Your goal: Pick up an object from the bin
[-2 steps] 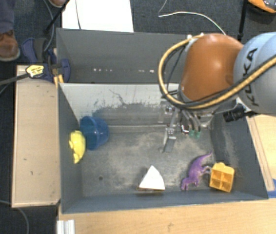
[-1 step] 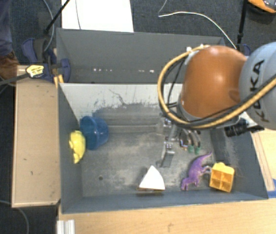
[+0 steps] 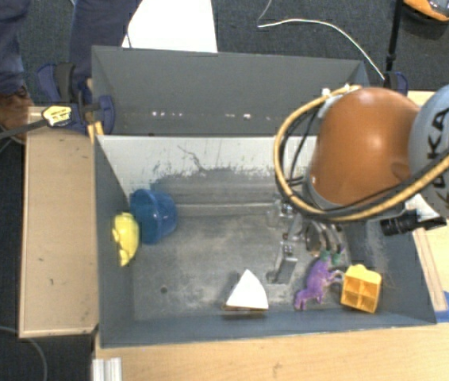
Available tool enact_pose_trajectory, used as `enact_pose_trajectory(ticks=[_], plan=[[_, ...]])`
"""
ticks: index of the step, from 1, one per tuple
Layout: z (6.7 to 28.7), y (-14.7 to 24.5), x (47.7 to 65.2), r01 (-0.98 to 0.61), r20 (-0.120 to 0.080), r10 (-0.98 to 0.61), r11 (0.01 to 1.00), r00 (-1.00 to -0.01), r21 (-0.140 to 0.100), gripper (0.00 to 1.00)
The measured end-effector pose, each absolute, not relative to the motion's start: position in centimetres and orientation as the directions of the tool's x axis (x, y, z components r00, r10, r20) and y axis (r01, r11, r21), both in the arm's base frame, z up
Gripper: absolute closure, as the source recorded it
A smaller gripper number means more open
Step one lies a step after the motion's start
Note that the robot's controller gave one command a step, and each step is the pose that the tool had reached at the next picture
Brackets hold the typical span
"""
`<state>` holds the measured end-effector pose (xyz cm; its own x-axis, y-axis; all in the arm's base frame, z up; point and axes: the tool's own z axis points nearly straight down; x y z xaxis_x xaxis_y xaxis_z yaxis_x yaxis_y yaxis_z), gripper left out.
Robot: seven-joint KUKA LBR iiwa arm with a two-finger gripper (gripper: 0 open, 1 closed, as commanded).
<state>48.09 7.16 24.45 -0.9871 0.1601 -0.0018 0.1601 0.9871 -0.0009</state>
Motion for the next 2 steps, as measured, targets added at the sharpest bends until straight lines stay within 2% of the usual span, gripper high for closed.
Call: enact_pose_trajectory(ticks=[1, 2], plan=[[22.9, 8.2, 48.6, -0.013, 0.000, -0.013, 1.000, -1.000, 0.000, 0.00], [19.9, 9.6, 48.5, -0.189, -0.003, -0.189, 0.982, -0.982, 0.000, 0.00]])
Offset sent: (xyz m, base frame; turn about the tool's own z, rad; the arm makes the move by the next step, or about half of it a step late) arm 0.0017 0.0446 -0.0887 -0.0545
